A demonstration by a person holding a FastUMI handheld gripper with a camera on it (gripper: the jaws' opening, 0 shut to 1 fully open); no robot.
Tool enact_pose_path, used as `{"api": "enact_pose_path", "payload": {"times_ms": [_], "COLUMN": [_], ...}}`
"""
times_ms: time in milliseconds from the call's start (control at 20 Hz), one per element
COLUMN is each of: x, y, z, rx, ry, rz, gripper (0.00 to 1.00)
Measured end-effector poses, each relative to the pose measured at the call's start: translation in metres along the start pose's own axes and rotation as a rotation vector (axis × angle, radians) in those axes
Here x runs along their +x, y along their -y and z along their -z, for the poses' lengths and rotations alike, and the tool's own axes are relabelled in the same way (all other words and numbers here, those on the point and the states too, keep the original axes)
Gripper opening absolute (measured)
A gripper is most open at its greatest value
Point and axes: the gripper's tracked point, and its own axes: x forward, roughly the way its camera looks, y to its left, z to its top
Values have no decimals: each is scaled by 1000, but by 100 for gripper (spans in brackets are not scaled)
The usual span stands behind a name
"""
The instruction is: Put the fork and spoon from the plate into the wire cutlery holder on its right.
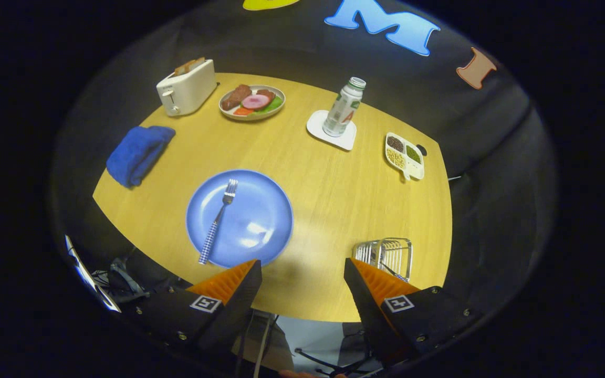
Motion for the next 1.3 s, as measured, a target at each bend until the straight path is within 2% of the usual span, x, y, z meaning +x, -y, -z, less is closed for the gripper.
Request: {"api": "enact_pose_path", "payload": {"times_ms": [450,950,1300], "x": [17,51,93], "y": [-82,-115,-123], "z": [-14,-7,9], "rx": [-3,24,89], "ry": [62,24,-39], "rz": [-71,-89,-122], "gripper": [97,97,97]}}
